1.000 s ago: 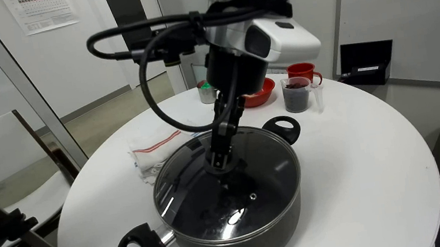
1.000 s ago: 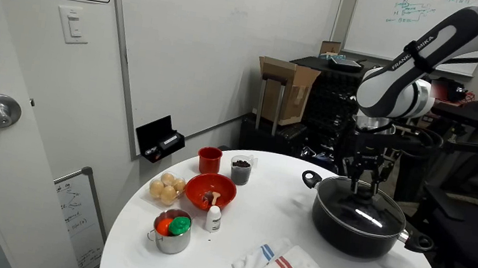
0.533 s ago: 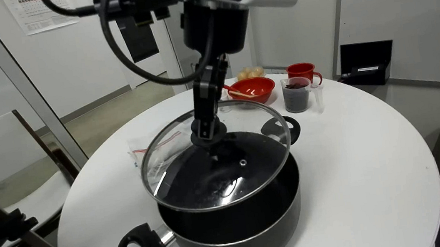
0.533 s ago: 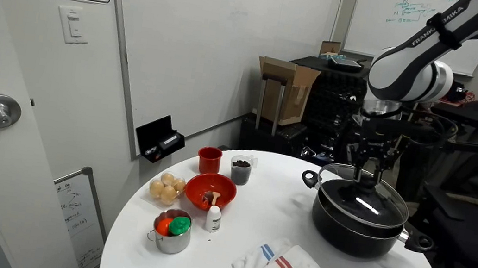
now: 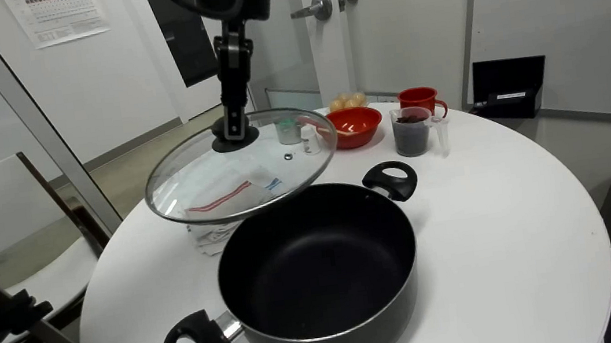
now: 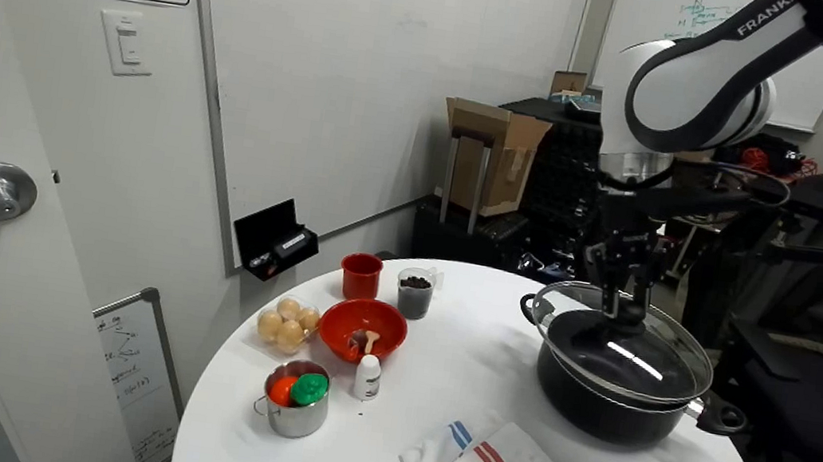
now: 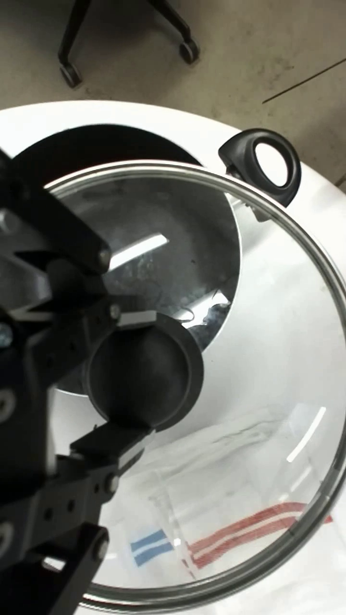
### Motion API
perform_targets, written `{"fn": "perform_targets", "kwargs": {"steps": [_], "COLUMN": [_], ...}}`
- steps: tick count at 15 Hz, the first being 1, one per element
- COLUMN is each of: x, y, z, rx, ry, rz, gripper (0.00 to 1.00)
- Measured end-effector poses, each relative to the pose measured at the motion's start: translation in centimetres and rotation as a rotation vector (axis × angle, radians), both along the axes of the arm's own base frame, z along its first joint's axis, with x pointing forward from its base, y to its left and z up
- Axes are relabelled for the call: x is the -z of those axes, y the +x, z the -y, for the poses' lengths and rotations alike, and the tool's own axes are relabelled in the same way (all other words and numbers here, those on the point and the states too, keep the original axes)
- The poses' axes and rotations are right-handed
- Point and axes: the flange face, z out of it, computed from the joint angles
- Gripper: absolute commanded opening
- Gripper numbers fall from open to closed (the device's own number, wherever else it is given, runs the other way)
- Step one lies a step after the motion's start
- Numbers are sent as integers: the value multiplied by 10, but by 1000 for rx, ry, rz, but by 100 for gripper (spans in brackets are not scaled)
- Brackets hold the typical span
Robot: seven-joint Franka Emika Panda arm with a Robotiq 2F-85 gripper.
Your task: Take the lid off of the black pot
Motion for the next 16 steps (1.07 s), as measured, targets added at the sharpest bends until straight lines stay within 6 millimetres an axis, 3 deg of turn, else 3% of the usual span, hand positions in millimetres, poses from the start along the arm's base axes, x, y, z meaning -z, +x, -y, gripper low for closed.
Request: {"fn": "perform_targets", "kwargs": {"steps": [9, 12, 16], "x": [-31, -27, -5], "y": [41, 55, 68], "z": [-130, -163, -189], "rx": [-365, -429, -526], "ry": [-85, -84, -42], "rz": [-65, -48, -51], "gripper": [25, 25, 25]}}
